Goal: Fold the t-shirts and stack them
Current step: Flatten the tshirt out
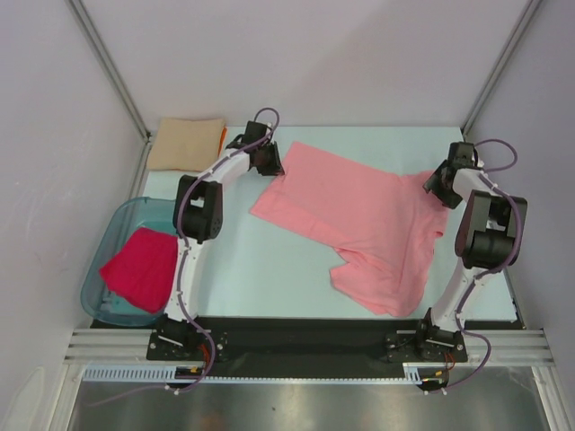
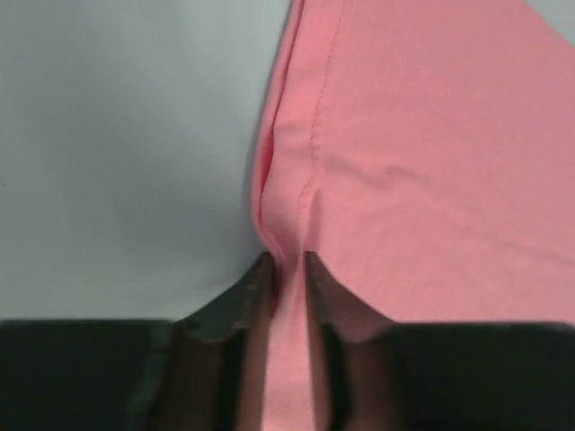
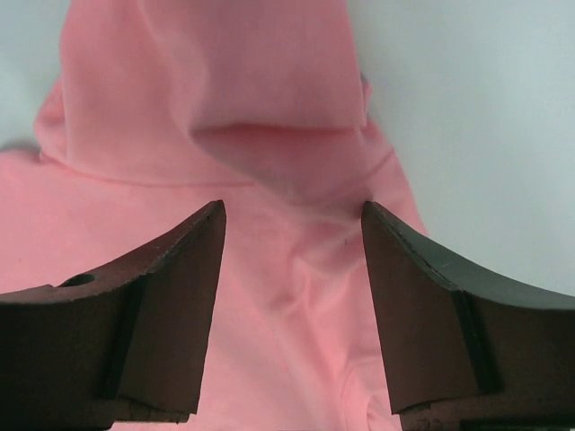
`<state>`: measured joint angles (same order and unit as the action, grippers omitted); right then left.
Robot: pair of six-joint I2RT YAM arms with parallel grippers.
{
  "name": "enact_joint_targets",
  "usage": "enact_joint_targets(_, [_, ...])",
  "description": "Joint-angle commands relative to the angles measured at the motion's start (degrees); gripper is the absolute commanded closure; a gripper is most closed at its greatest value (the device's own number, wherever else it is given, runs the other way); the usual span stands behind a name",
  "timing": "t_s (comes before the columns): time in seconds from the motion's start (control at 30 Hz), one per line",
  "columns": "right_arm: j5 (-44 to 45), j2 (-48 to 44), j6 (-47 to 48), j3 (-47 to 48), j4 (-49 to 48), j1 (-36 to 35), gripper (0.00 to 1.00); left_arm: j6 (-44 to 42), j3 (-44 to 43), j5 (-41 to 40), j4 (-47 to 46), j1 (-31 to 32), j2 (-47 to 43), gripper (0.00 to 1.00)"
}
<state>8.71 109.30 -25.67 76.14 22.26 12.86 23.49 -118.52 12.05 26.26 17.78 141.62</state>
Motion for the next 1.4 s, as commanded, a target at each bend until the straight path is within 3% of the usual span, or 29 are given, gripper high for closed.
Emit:
enact_joint_targets(0.0, [2.9, 3.3, 1.3, 5.1, 0.2, -0.1, 0.33, 1.7, -1.5, 3.8, 2.3, -2.0, 2.2, 0.8])
enact_joint_targets(0.03, [3.2, 4.1, 1.9, 5.5, 0.0, -0.5, 0.34, 1.7, -0.9, 3.5, 2.1, -2.4, 1.6, 0.96])
enact_joint_targets(0.07, [3.3, 5.0, 2.5, 6.7, -0.2, -0.6, 0.34, 2.1, 0.0, 3.2, 1.1, -3.5, 0.3, 1.0])
enact_joint_targets(0.2, [5.2, 9.8, 3.6, 11.0, 0.0, -1.7, 0.42, 2.9, 6.9, 2.5, -3.7, -5.9, -5.9, 1.0])
enact_joint_targets(0.27, [5.7, 12.2, 4.0, 12.7, -0.2, -2.7, 0.51, 2.1, 12.1, 0.9, -8.5, -6.2, -9.1, 1.0])
enact_joint_targets(0.4, [6.0, 13.5, 4.8, 15.5, -0.9, -4.9, 0.72, 3.8, 22.4, -1.5, -16.7, -6.2, -18.9, 1.0])
enact_joint_targets(0.53, [6.3, 11.0, 6.1, 14.7, -1.0, -6.0, 1.0, 4.7, 26.7, -1.6, -19.4, -6.1, -25.4, 1.0])
enact_joint_targets(0.67, [7.0, 4.0, 6.6, 10.7, -0.1, -6.0, 1.0, 3.5, 32.0, -1.2, -18.7, -6.1, -33.5, 1.0])
enact_joint_targets(0.93, [7.8, -25.6, 5.7, -4.7, -3.3, -6.0, 1.0, 4.6, 48.2, -1.9, -21.2, -6.1, -56.0, 1.0])
enact_joint_targets(1.2, [5.7, -47.1, 4.1, -4.0, 1.9, -5.0, 1.0, 3.1, 52.7, 0.1, -19.1, -5.8, -80.8, 1.0])
enact_joint_targets(1.37, [5.3, -57.4, 3.2, -3.3, 4.8, -5.1, 1.0, 1.6, 51.3, 0.8, -15.8, -5.8, -90.5, 1.0])
